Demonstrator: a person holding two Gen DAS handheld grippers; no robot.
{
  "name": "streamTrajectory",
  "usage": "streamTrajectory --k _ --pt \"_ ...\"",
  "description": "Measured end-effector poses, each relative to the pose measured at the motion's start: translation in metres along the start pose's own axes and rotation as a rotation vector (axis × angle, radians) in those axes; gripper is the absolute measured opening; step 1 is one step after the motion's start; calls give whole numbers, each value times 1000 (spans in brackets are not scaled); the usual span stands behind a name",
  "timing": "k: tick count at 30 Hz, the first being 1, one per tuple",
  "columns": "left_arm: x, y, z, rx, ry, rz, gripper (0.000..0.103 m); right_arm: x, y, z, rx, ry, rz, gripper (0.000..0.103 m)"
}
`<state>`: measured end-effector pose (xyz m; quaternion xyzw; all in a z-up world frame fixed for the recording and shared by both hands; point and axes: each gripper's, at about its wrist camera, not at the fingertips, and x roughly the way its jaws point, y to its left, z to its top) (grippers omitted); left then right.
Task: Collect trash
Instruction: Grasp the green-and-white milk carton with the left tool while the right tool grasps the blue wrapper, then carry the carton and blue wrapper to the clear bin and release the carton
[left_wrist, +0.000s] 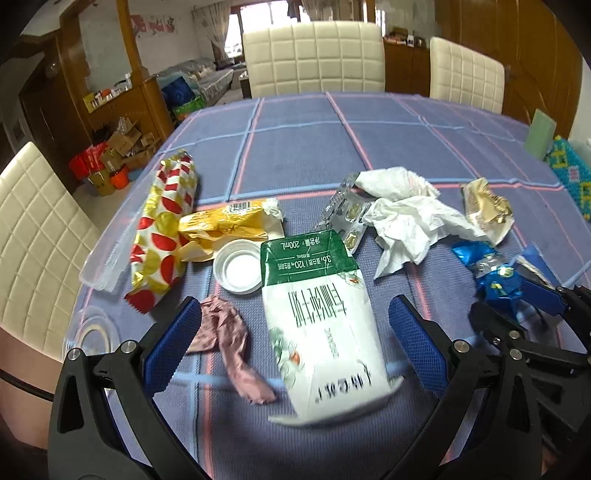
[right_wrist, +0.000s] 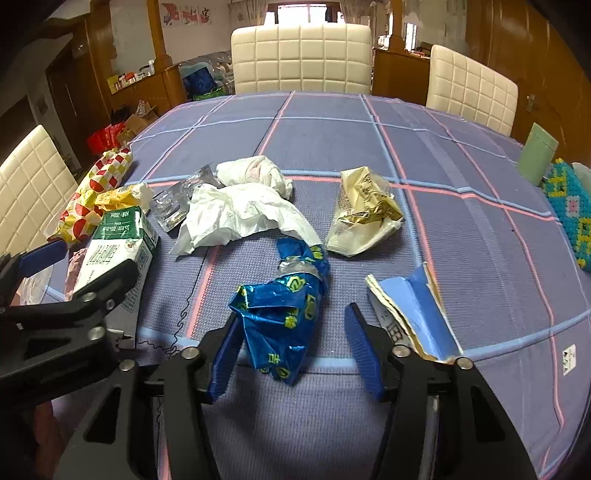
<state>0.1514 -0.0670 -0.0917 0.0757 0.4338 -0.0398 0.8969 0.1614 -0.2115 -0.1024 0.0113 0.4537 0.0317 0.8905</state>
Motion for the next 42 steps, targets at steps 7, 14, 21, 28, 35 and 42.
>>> streamTrajectory --k 7,14,21,28,35,42 --pt "4 6 -2 -25 0 -37 64 2 7 -1 -21 -12 21 21" --pt "-31 35 -7 -132 -109 -59 59 -20 17 -3 -34 -69 22 20" --pt "-66 60 -23 -156 -187 -38 59 -43 49 -8 -94 -97 47 20" --pt "-91 119 -48 -249 -233 37 59 -55 97 -14 -182 -89 94 20" --pt "-104 187 -81 -307 -250 122 59 -60 160 -12 -270 -86 169 20" --pt "-103 246 -100 -366 -229 197 59 -56 227 -1 -364 -104 221 20"
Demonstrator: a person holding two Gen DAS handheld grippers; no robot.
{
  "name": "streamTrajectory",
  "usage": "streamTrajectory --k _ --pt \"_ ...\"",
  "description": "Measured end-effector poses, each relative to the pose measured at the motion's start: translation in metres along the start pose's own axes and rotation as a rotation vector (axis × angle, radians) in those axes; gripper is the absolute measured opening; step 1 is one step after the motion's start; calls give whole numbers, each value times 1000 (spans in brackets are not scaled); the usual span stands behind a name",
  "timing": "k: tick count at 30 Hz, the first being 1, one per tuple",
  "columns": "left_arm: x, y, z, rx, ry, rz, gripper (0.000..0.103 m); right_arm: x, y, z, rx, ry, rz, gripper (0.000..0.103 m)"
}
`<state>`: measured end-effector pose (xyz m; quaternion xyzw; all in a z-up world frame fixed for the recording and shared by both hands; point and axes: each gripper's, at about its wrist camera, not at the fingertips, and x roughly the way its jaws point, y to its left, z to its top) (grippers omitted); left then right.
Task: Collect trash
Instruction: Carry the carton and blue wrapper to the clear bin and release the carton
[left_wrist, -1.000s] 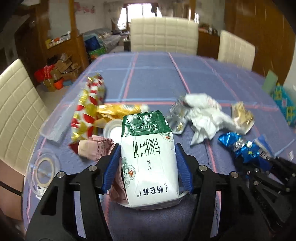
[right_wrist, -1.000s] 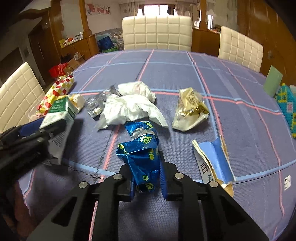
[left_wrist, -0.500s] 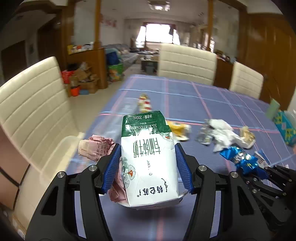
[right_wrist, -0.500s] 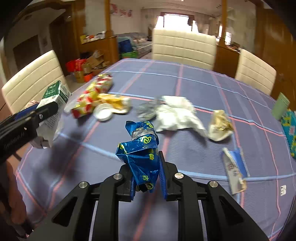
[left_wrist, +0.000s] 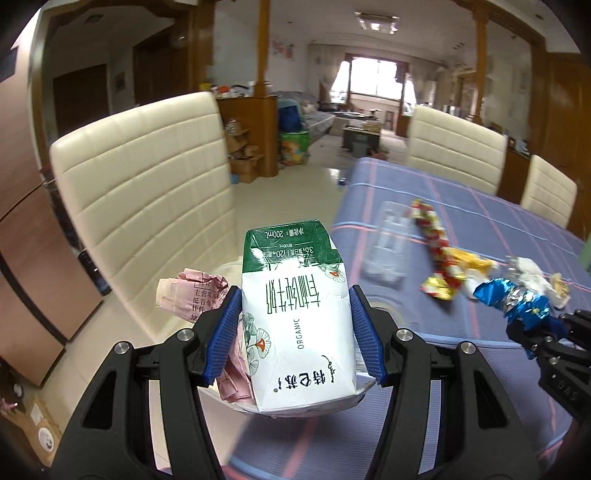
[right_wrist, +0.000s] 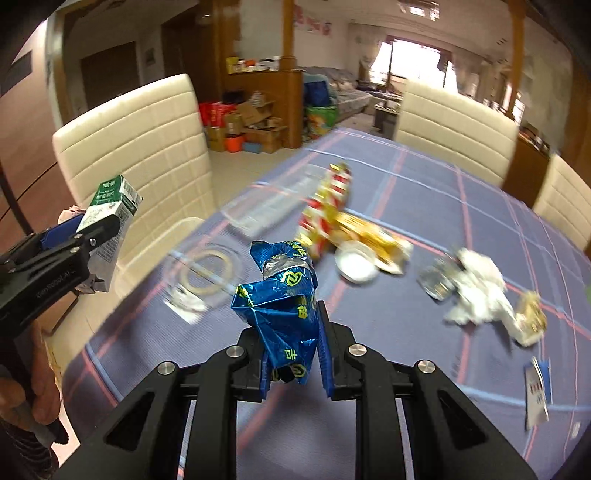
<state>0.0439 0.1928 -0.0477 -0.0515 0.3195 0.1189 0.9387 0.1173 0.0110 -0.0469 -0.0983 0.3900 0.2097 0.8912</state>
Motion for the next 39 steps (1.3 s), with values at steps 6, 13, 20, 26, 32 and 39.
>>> streamTrajectory --k 6,13,20,26,32,39 --pt "19 35 6 -20 9 51 59 21 32 26 -60 -4 23 20" --pt "50 62 13 -38 39 67 61 49 56 53 -94 8 37 20" --pt "72 79 16 -103 49 63 98 70 60 62 -88 33 31 20" --pt "80 94 10 -139 86 81 98 82 69 66 -116 46 32 20" --pt "71 108 1 -156 79 118 98 90 91 68 -170 65 60 20" --pt "62 121 -4 -175 70 146 98 96 120 75 -224 64 103 20"
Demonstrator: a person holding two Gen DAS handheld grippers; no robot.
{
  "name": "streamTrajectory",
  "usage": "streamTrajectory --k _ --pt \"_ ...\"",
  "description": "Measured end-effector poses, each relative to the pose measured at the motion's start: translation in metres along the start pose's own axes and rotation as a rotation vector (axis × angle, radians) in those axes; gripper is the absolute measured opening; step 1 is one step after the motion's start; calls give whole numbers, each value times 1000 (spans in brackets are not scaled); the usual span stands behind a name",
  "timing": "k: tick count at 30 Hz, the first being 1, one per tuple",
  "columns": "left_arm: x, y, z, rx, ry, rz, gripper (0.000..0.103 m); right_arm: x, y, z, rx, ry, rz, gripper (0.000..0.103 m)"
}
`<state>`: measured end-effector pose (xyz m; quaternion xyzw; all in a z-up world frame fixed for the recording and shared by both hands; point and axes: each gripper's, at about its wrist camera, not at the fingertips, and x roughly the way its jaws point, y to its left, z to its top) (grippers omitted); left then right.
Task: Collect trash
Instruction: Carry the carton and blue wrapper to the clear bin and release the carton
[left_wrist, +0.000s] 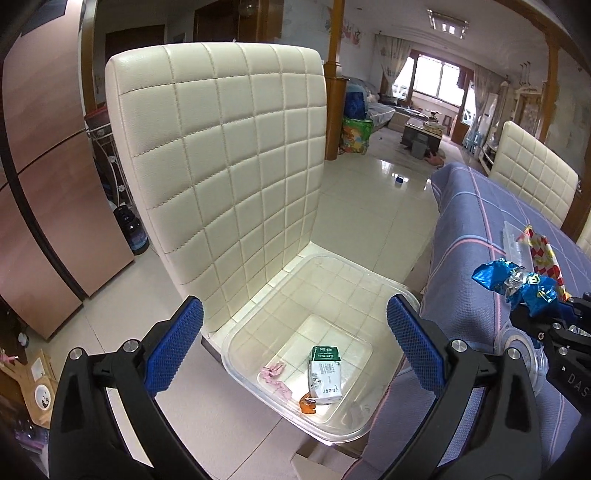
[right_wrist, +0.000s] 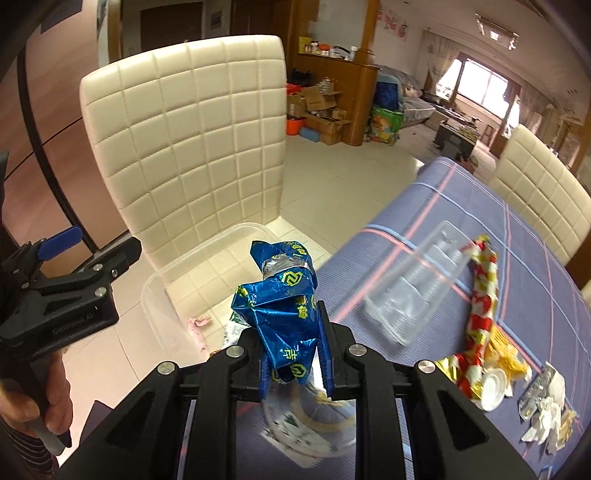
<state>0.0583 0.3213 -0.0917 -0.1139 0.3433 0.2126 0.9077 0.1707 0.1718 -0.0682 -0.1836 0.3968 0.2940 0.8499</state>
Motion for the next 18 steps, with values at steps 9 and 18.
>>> streamTrajectory --k 9,18 --pt "1 10 -1 -14 -6 11 98 9 13 9 -41 0 13 20" --pt "16 17 0 -38 11 17 99 24 14 13 -43 27 32 21"
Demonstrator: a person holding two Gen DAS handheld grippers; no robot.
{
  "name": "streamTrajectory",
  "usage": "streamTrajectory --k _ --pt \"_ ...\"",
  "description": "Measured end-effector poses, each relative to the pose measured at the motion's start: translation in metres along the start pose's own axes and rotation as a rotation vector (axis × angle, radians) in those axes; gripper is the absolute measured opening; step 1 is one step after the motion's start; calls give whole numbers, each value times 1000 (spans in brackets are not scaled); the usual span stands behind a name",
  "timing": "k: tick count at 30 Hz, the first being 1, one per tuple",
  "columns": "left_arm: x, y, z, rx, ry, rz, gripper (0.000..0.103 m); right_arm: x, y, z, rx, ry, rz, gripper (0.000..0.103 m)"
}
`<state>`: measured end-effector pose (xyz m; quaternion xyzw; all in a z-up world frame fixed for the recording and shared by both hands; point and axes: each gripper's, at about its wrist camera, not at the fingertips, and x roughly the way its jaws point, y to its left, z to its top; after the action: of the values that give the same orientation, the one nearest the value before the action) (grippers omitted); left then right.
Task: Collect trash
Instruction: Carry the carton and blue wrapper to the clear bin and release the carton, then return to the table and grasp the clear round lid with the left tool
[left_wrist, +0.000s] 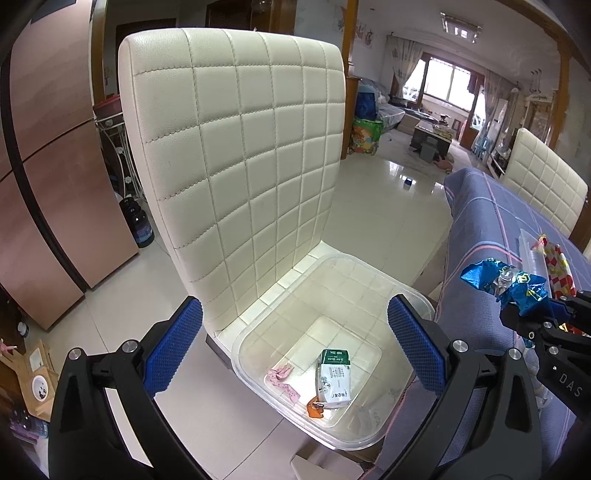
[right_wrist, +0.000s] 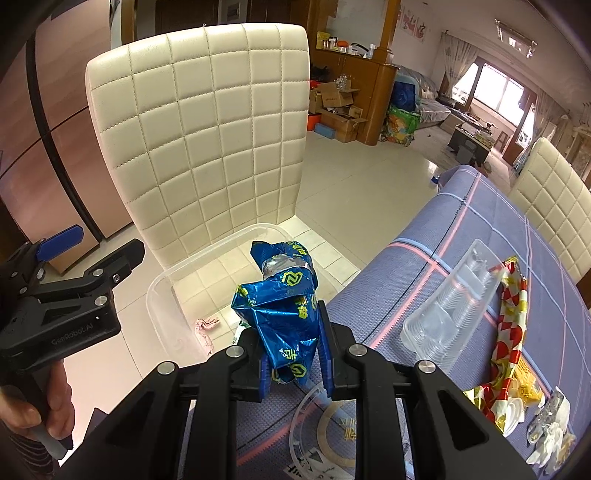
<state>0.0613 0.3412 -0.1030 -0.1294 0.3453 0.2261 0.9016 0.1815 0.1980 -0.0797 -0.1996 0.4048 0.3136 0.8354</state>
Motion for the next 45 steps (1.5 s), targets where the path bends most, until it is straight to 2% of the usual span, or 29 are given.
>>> streamTrajectory --k 2,4,5,6,10,19,24,36,40,45 --pt "2 0 0 -6 4 -2 99 2 -1 -1 -4 16 7 22" --pt "3 0 1 -12 8 -7 99 4 -3 -2 -7 24 -6 45" --pt "4 0 1 -14 10 -9 99 2 -4 -2 -2 15 -10 68" --pt "4 1 2 -16 11 -10 99 -1 -6 -3 7 -11 -13 72" --pt "4 -3 0 -8 22 -14 99 -10 -6 -3 2 -45 -34 72" --pt "-12 -18 -3 9 27 -51 99 -27 -23 -19 66 -50 -39 72" --pt "-31 -51 -6 78 13 -103 99 -54 -62 -42 165 -86 -112 72" --pt "-69 -156 -20 282 -2 -248 99 -98 -143 -110 375 -90 -244 72" --pt "-67 -184 -20 316 17 -259 99 -104 -162 -126 411 -82 -266 72" --pt "-59 -206 -18 312 59 -280 99 -106 -181 -138 429 -71 -273 72"
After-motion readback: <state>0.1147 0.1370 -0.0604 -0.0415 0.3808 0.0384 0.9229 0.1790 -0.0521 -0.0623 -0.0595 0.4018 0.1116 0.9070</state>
